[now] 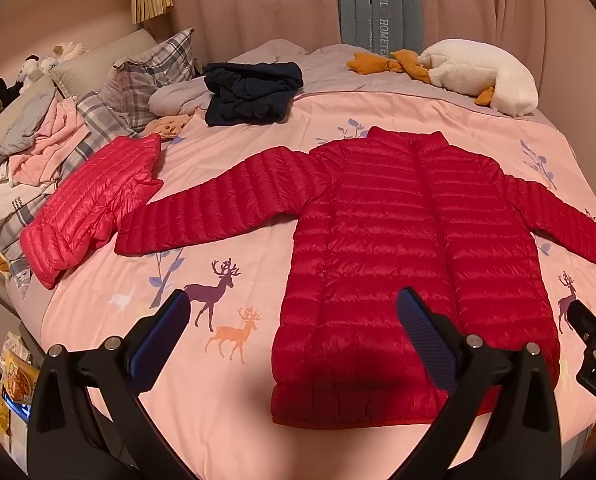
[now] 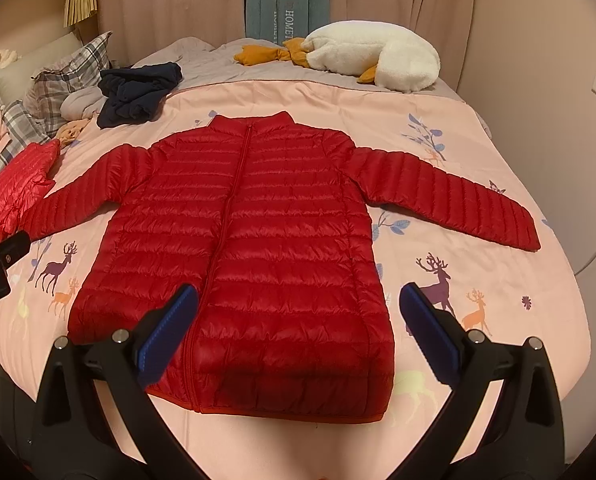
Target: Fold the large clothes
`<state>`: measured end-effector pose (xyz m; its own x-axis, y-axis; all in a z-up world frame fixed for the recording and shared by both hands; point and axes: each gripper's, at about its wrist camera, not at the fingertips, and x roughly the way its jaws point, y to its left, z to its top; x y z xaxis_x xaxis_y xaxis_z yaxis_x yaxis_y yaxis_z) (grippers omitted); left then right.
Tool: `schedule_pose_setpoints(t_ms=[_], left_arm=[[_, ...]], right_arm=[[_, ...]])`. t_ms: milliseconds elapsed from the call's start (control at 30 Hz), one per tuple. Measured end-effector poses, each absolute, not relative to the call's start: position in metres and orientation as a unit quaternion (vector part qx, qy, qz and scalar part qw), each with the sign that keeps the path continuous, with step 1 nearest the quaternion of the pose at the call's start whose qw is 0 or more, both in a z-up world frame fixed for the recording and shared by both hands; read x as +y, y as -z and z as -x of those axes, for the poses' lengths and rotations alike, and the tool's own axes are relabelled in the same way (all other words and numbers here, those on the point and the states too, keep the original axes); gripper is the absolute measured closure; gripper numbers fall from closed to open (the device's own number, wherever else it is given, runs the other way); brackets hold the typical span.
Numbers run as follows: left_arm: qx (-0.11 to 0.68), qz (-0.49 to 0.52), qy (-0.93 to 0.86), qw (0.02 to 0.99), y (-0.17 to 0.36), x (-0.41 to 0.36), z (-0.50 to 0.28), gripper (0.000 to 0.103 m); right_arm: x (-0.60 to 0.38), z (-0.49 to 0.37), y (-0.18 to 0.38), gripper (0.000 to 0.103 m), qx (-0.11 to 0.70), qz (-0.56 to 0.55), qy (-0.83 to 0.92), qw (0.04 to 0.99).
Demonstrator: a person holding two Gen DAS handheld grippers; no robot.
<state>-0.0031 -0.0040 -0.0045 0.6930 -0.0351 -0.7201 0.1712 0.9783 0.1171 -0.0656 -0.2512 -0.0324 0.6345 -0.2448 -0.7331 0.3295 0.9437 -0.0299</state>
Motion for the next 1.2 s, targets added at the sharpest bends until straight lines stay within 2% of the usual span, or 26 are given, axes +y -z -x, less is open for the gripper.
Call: schedule_pose_setpoints(t_ms=[1200], left_arm=[[0.384, -0.091, 0.081, 0.915, 0.000, -0.017, 0.010, 0.001]], right_arm=[[-0.256, 0.075, 0.024, 0.002, 0.384, -0.060, 0.167, 0.906]])
